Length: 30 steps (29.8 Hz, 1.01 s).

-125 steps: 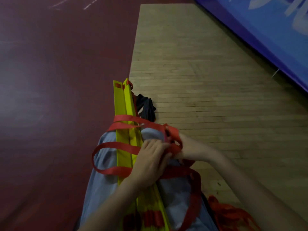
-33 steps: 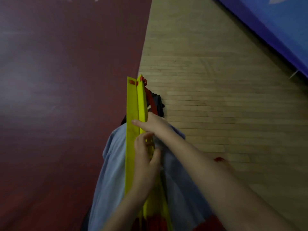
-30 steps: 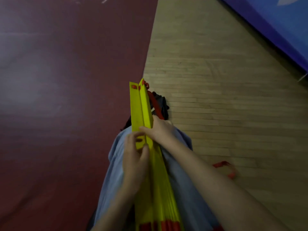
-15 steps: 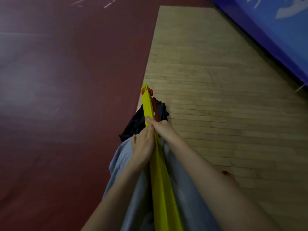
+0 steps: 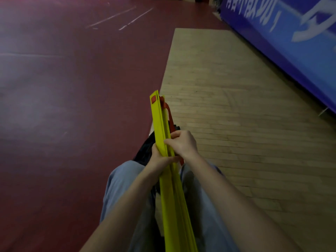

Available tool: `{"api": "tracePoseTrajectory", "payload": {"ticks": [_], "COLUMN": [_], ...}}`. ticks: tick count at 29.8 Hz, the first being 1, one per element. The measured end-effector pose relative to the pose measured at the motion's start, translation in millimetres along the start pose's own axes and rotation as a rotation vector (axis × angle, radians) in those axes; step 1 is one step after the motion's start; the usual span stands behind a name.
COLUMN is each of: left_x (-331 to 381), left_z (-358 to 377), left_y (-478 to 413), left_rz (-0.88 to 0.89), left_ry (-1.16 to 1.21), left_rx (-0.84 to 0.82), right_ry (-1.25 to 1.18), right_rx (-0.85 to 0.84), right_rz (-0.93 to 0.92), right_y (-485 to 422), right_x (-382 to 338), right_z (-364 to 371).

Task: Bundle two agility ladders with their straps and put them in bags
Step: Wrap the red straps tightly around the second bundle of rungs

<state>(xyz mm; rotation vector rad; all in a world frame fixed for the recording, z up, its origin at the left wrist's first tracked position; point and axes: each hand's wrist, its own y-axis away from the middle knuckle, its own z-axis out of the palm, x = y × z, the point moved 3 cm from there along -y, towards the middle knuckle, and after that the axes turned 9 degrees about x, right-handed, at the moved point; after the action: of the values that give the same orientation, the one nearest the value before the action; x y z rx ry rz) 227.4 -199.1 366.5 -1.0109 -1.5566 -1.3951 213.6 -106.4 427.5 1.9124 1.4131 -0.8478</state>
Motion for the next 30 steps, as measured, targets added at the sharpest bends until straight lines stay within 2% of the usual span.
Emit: {"api": "tracePoseTrajectory", "payload": {"ticks": [4,8,11,13,16,20,21,22,26,30], "left_x": [20,63,98,117,133,134,129,123,87,55], "left_z": [9,7,8,10,11,6,5,5,7,8], "left_y": [1,0,10,20,33,51,57,62,80,89], "left_rz": [0.146,0.331,0.365,0.427,0.561,0.636,0.651,0.659,0.605,0.485], "left_ry": [0.058,0.142,0.290,0.284,0.198,0.117,0.103,0.090,0.094,0.134], "left_rx": [-0.022,0.024,0.071,0.053,-0.020,-0.063,-0.068,-0.072,-0.092,-0.078], "right_ry": [-0.112,-0.394,-0.464,-0.519,-0.580,-0.590,-0.563,-0.530,-0.441,-0.458], "right_rx": [0.010,-0.023,-0.047,-0.051,0.080,0.395,0.431,0.419,0.114,-0.022], "right_rz": [-0.064,-0.111,-0.225,-0.307,-0.460,-0.602,-0.618,-0.623,-0.599,-0.529], "right_y": [5,0,3,7,11,13,12,10,5,17], "right_x": [-5,-25,-56,-77,-101,-122,-126,-129,-132,-113], "right_z": [-5,-18,-38,-53,-81,-133,-145,-155,-166,-156]}}
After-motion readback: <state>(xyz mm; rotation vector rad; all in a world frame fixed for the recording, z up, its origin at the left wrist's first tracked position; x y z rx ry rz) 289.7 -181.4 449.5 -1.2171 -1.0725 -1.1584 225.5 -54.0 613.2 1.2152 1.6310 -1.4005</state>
